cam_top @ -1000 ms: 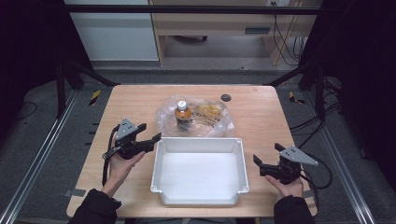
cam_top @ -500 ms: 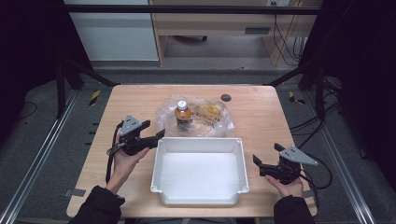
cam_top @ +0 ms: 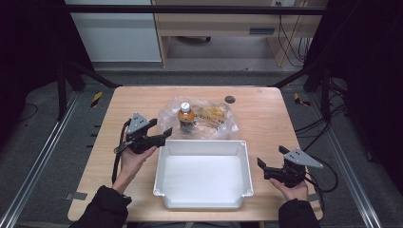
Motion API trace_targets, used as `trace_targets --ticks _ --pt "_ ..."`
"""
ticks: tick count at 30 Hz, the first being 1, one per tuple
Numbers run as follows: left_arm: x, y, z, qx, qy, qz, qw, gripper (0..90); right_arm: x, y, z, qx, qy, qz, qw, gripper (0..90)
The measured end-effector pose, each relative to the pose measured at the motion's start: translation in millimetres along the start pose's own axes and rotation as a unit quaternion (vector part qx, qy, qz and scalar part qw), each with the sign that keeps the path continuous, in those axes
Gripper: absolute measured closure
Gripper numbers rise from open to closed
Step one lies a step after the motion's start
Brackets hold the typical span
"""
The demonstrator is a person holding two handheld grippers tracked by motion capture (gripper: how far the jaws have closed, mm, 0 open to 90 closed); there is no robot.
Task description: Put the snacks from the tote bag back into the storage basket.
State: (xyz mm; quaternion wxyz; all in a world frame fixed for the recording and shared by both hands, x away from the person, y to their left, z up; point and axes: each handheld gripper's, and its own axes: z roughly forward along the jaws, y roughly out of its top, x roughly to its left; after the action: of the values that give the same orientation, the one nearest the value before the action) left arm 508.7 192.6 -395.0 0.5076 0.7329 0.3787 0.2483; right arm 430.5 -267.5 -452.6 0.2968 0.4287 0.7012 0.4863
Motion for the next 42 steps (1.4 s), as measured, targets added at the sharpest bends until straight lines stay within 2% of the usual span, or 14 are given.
trace_targets --ticks 11,14,24,42 --pt "0.3 8.6 10.1 -0.003 0.000 -0.002 1.0000 29.1 0.8 0.3 0.2 0.000 0.002 0.002 1.0000 5.5" --pt "0.2 10.0 13.5 -0.010 0.002 -0.004 0.9999 30.9 0.7 0.5 0.0 -0.001 0.002 0.001 1.0000 5.7" --pt "-0.4 15.0 24.7 -0.004 0.008 0.004 1.0000 31.3 0.8 1.0 0.5 -0.001 0.001 0.003 1.0000 5.6" --pt "-5.0 25.5 40.9 -0.012 0.013 0.008 0.9998 35.2 0.6 1.8 0.3 -0.002 0.001 0.005 1.0000 5.7"
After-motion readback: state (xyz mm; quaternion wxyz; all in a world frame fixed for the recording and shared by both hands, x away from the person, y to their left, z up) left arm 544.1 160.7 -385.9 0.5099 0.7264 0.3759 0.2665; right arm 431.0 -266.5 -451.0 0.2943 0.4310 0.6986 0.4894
